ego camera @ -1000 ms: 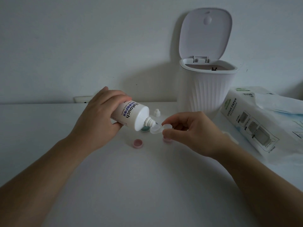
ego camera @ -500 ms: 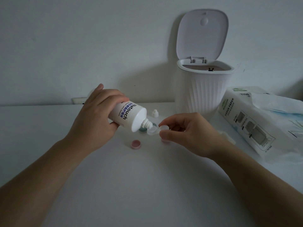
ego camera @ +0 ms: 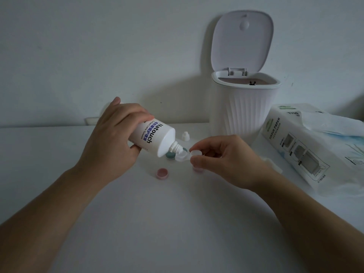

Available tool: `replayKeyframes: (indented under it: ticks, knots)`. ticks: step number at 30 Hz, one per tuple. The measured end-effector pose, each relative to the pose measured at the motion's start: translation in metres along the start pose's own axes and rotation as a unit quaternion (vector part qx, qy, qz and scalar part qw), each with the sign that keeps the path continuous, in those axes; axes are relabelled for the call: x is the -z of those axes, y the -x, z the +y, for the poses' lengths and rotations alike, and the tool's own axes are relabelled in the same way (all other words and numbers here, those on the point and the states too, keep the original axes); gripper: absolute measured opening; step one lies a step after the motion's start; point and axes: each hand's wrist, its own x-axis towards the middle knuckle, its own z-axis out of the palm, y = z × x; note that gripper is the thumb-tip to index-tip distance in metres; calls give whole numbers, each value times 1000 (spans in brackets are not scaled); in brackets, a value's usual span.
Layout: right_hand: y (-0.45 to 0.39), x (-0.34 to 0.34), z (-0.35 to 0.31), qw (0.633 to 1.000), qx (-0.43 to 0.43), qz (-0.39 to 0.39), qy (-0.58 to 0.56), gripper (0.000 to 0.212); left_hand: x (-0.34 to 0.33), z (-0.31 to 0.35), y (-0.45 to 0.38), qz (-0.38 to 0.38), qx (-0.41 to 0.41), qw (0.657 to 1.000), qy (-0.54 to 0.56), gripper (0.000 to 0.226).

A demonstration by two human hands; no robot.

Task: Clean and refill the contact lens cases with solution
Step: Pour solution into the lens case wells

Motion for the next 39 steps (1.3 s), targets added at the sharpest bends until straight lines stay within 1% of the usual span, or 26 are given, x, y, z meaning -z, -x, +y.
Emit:
replayKeyframes:
  ticks: [8,24,36,39]
  knots:
    - [0,-1,0,1000,0,1,-5,8,1,3,-1,6,0,1000,-8,58]
    - [1,0,-2,1000,-3,7,-11,7,0,0,1,2,24,1000,-4,64]
    - [1,0,-3,1000,-5,6,-3,10,-2,-2,0,19,9,1000,-11,62]
    - [1,0,-3,1000,-5,12,-8,11,-4,-3,1,23,17,1000,-6,64]
